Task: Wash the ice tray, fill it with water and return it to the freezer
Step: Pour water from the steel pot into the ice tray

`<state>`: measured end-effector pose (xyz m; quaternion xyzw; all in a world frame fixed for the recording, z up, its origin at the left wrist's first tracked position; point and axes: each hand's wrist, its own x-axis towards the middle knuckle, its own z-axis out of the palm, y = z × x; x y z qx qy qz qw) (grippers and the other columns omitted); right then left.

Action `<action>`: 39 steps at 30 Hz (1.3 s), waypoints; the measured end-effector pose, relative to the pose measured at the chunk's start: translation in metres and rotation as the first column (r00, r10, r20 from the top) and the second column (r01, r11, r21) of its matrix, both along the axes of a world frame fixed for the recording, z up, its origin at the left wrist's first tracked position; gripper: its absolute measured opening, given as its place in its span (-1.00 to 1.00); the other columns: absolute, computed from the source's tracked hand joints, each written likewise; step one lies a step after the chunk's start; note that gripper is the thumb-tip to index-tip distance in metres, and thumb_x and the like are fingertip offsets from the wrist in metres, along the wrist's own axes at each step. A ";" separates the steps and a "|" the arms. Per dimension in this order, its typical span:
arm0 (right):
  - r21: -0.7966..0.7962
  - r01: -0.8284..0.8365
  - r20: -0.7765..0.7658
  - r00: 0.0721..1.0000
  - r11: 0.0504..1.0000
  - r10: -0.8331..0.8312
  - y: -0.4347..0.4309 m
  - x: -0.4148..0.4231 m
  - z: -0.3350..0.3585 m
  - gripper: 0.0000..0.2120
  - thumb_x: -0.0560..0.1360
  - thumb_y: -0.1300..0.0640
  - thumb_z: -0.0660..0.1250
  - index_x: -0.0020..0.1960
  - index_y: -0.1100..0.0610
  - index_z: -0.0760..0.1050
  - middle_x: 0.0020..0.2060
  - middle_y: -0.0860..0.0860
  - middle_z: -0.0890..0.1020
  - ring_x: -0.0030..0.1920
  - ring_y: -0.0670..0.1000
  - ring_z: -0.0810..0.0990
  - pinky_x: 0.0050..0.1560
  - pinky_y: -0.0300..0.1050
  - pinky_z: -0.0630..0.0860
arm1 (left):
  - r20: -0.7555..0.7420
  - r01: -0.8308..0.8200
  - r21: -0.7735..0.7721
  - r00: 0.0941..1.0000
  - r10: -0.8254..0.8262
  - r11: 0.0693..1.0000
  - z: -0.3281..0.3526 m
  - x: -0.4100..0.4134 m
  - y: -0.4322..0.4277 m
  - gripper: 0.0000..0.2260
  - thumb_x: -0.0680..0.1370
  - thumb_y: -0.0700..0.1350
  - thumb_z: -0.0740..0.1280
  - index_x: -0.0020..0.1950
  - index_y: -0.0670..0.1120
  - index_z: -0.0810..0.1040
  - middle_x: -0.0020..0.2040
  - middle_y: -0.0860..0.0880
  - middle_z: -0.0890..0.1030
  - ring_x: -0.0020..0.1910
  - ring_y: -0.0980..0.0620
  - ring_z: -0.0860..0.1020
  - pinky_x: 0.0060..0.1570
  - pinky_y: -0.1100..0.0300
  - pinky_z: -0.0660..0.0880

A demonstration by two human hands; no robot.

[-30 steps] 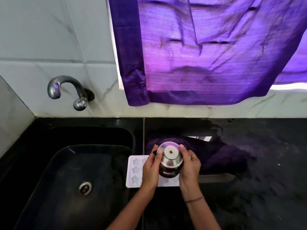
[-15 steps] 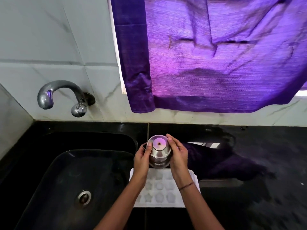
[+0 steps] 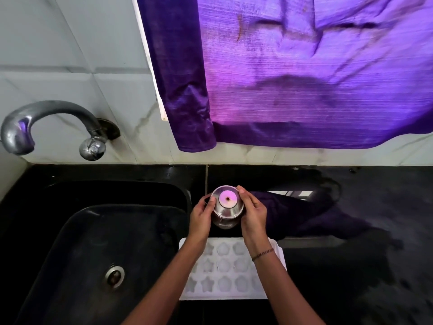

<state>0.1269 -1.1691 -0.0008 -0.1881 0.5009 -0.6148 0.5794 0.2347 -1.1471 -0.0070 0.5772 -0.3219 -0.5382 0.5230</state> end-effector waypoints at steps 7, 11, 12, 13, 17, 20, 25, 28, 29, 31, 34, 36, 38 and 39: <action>-0.029 -0.021 -0.030 0.999 0.999 0.020 0.000 -0.003 -0.004 -0.88 0.48 0.25 0.36 0.00 0.20 0.62 -0.08 0.06 0.69 -0.03 -0.03 0.65 0.01 -0.23 0.57 | 0.047 0.010 0.011 0.999 -0.011 1.000 0.001 -0.002 0.006 -0.69 0.60 -0.03 0.22 0.30 -0.10 0.48 0.17 -0.04 0.60 0.18 0.05 0.54 0.12 0.26 0.47; -0.045 -0.049 -0.140 0.989 0.998 0.042 0.002 -0.012 -0.002 -0.75 0.49 0.26 0.36 0.17 0.17 0.53 0.06 0.09 0.65 0.10 0.00 0.60 0.13 -0.15 0.52 | 0.102 -0.041 0.030 0.994 0.038 0.999 0.007 0.002 0.014 -0.52 0.58 -0.07 0.26 0.48 -0.09 0.25 0.38 -0.01 0.41 0.36 0.09 0.37 0.28 0.27 0.31; -0.042 -0.040 -0.168 0.985 0.998 0.032 0.004 -0.015 0.000 -0.73 0.49 0.25 0.36 0.18 0.17 0.51 0.07 0.08 0.63 0.11 0.00 0.59 0.12 -0.15 0.52 | 0.122 -0.057 0.027 0.991 0.053 0.998 0.008 0.005 0.017 -0.51 0.58 -0.08 0.26 0.49 -0.10 0.23 0.41 -0.02 0.38 0.39 0.08 0.34 0.31 0.25 0.29; -0.041 -0.029 -0.198 0.980 0.999 0.021 0.005 -0.019 0.001 -0.74 0.49 0.25 0.36 0.18 0.15 0.50 0.07 0.07 0.62 0.10 -0.01 0.59 0.10 -0.15 0.52 | 0.153 -0.065 0.022 0.986 0.061 0.998 0.007 0.008 0.021 -0.50 0.58 -0.09 0.27 0.49 -0.09 0.22 0.42 -0.02 0.36 0.41 0.07 0.33 0.35 0.22 0.27; -0.088 -0.017 -0.311 0.950 0.996 -0.011 0.021 -0.036 0.008 -0.78 0.48 0.22 0.38 0.11 0.10 0.51 0.00 0.00 0.62 0.04 -0.09 0.59 0.04 -0.32 0.53 | 0.292 -0.077 -0.005 0.954 0.075 0.997 0.009 0.024 0.039 -0.52 0.57 -0.12 0.29 0.48 -0.08 0.27 0.44 -0.03 0.36 0.42 0.03 0.32 0.41 0.12 0.26; -0.122 -0.014 -0.488 0.871 0.992 -0.048 0.036 -0.047 0.008 -0.79 0.49 0.18 0.38 0.11 0.11 0.51 -0.04 -0.03 0.63 -0.01 -0.13 0.59 -0.03 -0.44 0.49 | 0.407 -0.064 -0.033 0.911 0.072 0.997 0.013 0.033 0.056 -0.57 0.59 -0.14 0.26 0.46 -0.07 0.31 0.42 -0.02 0.37 0.40 0.03 0.33 0.29 0.27 0.27; -0.126 -0.047 -0.738 0.672 0.991 -0.062 0.063 -0.064 0.003 -0.88 0.50 0.18 0.37 0.03 0.08 0.52 0.00 0.06 0.58 -0.04 -0.06 0.58 -0.04 -0.37 0.49 | 0.586 -0.049 -0.064 0.807 0.077 0.997 0.006 0.048 0.087 -0.65 0.57 -0.20 0.26 0.37 -0.08 0.42 0.34 -0.07 0.43 0.32 -0.02 0.42 0.21 0.24 0.34; -0.071 -0.067 -0.842 0.539 0.995 -0.024 0.081 -0.077 -0.002 -0.83 0.50 0.16 0.36 0.08 0.17 0.55 0.04 0.05 0.51 0.05 0.02 0.52 0.11 -0.13 0.48 | 0.626 -0.076 -0.011 0.777 0.067 0.997 0.000 0.054 0.104 -0.63 0.55 -0.18 0.29 0.36 -0.07 0.43 0.33 -0.06 0.43 0.30 -0.01 0.43 0.27 0.12 0.38; -0.043 -0.069 -0.869 0.495 0.997 -0.003 0.088 -0.081 -0.004 -0.80 0.50 0.14 0.36 0.10 0.19 0.55 0.06 0.07 0.49 0.10 0.05 0.49 0.11 -0.14 0.44 | 0.632 -0.091 0.009 0.772 0.065 0.996 -0.002 0.056 0.110 -0.62 0.54 -0.17 0.30 0.37 -0.07 0.42 0.34 -0.06 0.43 0.30 -0.02 0.43 0.27 0.09 0.39; 0.023 -0.067 -0.901 0.431 0.998 0.049 0.098 -0.089 -0.008 -0.73 0.50 0.10 0.36 0.14 0.20 0.54 0.12 0.10 0.48 0.17 0.08 0.43 0.12 -0.16 0.38 | 0.645 -0.103 0.033 0.762 0.057 0.994 -0.006 0.058 0.119 -0.59 0.52 -0.18 0.32 0.37 -0.08 0.42 0.34 -0.09 0.43 0.30 -0.04 0.44 0.27 0.04 0.41; 0.104 -0.056 -0.905 0.408 0.993 0.118 0.111 -0.097 -0.015 -0.66 0.49 0.05 0.37 0.18 0.23 0.52 0.15 0.13 0.47 0.20 0.11 0.40 0.20 -0.08 0.37 | 0.664 -0.102 0.059 0.747 0.037 0.993 -0.013 0.060 0.130 -0.57 0.51 -0.19 0.35 0.38 -0.10 0.42 0.32 -0.12 0.45 0.29 -0.07 0.45 0.26 0.03 0.41; 0.127 -0.051 -0.900 0.415 0.991 0.137 0.119 -0.101 -0.017 -0.64 0.49 0.04 0.37 0.19 0.24 0.52 0.14 0.15 0.47 0.19 0.13 0.42 0.21 -0.04 0.39 | 0.633 -0.131 0.102 0.774 0.037 0.986 -0.015 0.059 0.136 -0.56 0.50 -0.19 0.35 0.38 -0.11 0.41 0.30 -0.13 0.46 0.27 -0.08 0.46 0.25 0.06 0.42; 0.140 -0.047 -0.885 0.442 0.989 0.147 0.125 -0.104 -0.018 -0.64 0.50 0.04 0.36 0.18 0.26 0.52 0.09 0.13 0.49 0.11 0.09 0.47 0.16 -0.07 0.42 | 0.496 -0.192 0.165 0.864 0.086 0.967 -0.017 0.059 0.138 -0.57 0.50 -0.22 0.36 0.36 -0.14 0.42 0.24 -0.14 0.51 0.23 -0.08 0.49 0.18 0.12 0.42; 0.148 -0.043 -0.872 0.466 0.988 0.151 0.127 -0.106 -0.018 -0.65 0.50 0.05 0.36 0.17 0.26 0.53 0.05 0.12 0.51 0.04 0.06 0.49 0.11 -0.10 0.43 | 0.386 -0.223 0.212 0.914 0.128 0.951 -0.018 0.059 0.139 -0.59 0.50 -0.24 0.36 0.35 -0.17 0.43 0.21 -0.14 0.53 0.19 -0.10 0.52 0.16 0.12 0.44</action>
